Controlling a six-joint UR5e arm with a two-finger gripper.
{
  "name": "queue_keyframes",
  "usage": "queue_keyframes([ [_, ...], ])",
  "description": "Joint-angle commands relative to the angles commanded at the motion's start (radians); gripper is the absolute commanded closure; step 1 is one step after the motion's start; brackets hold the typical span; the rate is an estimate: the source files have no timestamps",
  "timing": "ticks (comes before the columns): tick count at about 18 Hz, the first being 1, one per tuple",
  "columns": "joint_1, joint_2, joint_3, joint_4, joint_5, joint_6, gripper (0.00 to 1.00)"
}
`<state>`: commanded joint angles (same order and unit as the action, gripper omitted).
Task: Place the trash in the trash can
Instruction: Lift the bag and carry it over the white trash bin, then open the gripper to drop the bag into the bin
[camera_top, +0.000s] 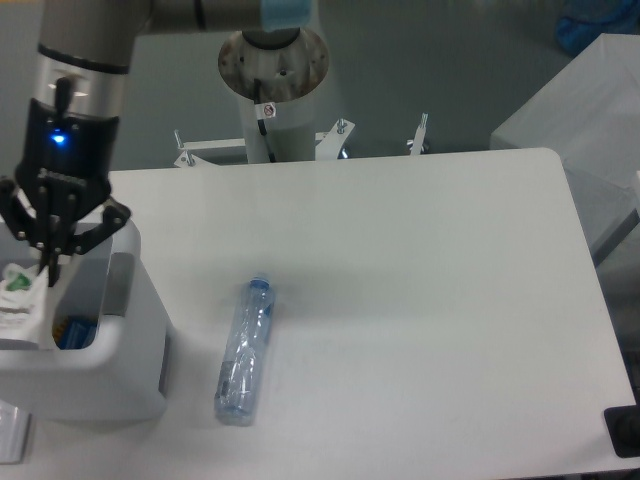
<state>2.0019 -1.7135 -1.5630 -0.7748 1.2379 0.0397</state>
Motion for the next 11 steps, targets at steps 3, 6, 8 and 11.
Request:
queue_keyframes([
  [3,-0.002,0.0,0.003,0.014,0.002,-0.01,0.15],
  [6,0.005,0.018,0.009,0.014,-0.002,-0.02,0.01],
  [8,0.03,0.023,0.009,0.012,0.002,-0.039,0.01],
  [11,0.158,0.031,-0.006,0.012,-0.005,-0.067,0.0],
])
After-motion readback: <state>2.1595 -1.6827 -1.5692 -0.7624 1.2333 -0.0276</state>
